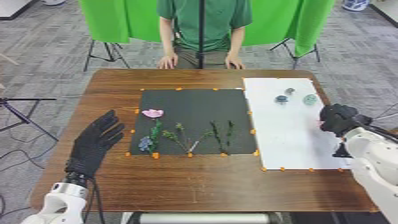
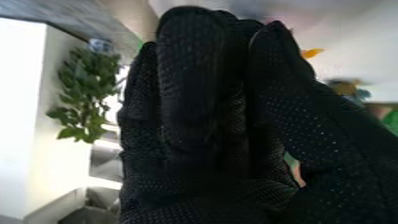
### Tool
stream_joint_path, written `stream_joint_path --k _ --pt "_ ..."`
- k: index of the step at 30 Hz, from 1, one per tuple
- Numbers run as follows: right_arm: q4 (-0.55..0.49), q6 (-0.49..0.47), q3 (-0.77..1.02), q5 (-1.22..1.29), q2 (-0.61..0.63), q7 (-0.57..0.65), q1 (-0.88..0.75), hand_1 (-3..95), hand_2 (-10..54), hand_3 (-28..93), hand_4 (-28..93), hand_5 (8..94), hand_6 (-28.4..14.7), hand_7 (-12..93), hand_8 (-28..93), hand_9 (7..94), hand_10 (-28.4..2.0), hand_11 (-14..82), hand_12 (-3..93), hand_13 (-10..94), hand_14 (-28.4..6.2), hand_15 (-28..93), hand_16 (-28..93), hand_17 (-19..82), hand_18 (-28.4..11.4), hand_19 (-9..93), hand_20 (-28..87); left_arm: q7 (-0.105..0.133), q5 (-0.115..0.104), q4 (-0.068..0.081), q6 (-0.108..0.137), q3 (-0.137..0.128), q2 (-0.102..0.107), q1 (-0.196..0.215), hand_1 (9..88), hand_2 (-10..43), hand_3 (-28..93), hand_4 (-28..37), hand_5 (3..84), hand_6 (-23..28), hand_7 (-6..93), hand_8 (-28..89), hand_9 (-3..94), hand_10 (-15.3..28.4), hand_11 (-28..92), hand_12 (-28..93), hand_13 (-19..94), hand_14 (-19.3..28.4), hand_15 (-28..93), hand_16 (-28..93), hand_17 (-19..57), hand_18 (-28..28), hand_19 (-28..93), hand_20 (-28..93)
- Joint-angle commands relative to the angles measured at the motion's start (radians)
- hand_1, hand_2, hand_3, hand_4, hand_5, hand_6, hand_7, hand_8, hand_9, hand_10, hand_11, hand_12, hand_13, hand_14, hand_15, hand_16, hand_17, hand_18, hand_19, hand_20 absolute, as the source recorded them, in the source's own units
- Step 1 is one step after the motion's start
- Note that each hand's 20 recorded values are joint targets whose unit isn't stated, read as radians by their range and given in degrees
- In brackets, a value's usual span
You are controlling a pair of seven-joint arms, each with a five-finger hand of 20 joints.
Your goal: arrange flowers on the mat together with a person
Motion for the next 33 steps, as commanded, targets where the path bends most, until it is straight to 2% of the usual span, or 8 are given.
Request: stream_joint_path --k 1,4,11,14,20,28,33 --pt "-0.030 0.081 -0.018 -0.003 -0.009 -0.039 -0.032 53.2 -8.5 75 -28 72.6 2.2 44 -1 84.5 -6.1 21.4 48.0 84 -2.7 49 23 33 -14.1 71 30 -0.008 0.002 0.003 -0.003 0.003 -0.009 0.016 24.4 -1.9 70 -28.3 31.1 4.3 18.4 -10 21.8 11.5 24 13 22 14.1 23 -1 -9.6 21.5 44 4" --pt "-0.067 0.134 -0.080 -0.006 -0.020 -0.079 0.026 53.2 -9.0 76 -28 72.9 1.9 44 -2 84.8 -6.1 21.4 48.3 85 -2.8 50 23 33 -14.1 71 30 -0.005 0.001 -0.005 0.005 -0.002 -0.010 0.032 24.4 -1.9 70 -28.3 31.1 4.3 18.5 -10 21.8 11.5 24 13 22 14.1 23 -1 -9.6 21.5 44 4" --pt "-0.125 0.184 -0.324 0.002 -0.071 -0.225 0.307 51.4 -9.4 82 -28 73.4 1.1 44 -3 84.6 -6.5 20.8 48.5 83 -2.9 51 23 32 -14.0 71 30 -0.003 0.002 -0.005 0.005 0.003 -0.012 0.030 24.4 -1.9 70 -28.3 31.1 4.2 18.6 -10 21.9 11.5 24 13 22 14.1 23 -1 -9.6 21.5 44 4" --pt "-0.121 0.151 -0.421 -0.004 -0.117 -0.274 0.424 51.2 -9.5 81 -28 73.2 1.1 44 -3 84.5 -6.5 20.8 48.3 83 -2.8 50 24 32 -13.8 70 30 -0.010 0.003 -0.004 0.006 0.007 -0.013 0.024 24.4 -1.9 70 -28.3 31.1 4.2 18.7 -10 21.9 11.5 24 13 22 14.0 23 -1 -9.6 21.5 44 4" --pt "-0.046 0.105 -0.595 -0.037 -0.222 -0.364 0.607 51.3 -9.5 81 -28 73.3 1.3 44 -4 84.3 -6.3 20.1 47.8 81 -2.4 49 27 30 -13.9 69 30 -0.013 0.000 -0.004 0.017 0.010 -0.010 0.024 24.3 -1.9 70 -28.3 31.0 4.2 18.7 -10 21.8 11.5 24 13 22 14.1 23 -1 -9.6 21.5 44 4" --pt "0.027 0.023 -0.732 -0.129 -0.328 -0.462 0.710 51.1 -9.5 80 -28 74.6 2.2 42 -6 84.9 -5.9 17.0 46.2 80 -2.2 47 29 30 -14.0 68 30 -0.008 0.001 -0.003 0.019 0.016 -0.007 0.025 24.4 -1.9 70 -28.3 31.0 4.1 18.9 -10 21.9 11.5 24 13 22 14.1 23 -1 -9.6 21.5 44 4" --pt "0.056 -0.004 -0.776 -0.173 -0.359 -0.462 0.723 51.0 -9.5 80 -28 74.6 2.8 41 -6 84.9 -5.7 16.2 46.1 80 -2.1 47 30 29 -13.8 68 30 -0.006 0.001 0.000 0.017 0.022 -0.004 0.022 24.5 -1.8 69 -28.3 31.0 4.2 18.8 -10 21.9 11.4 24 13 22 14.1 23 -1 -9.6 21.5 44 4"
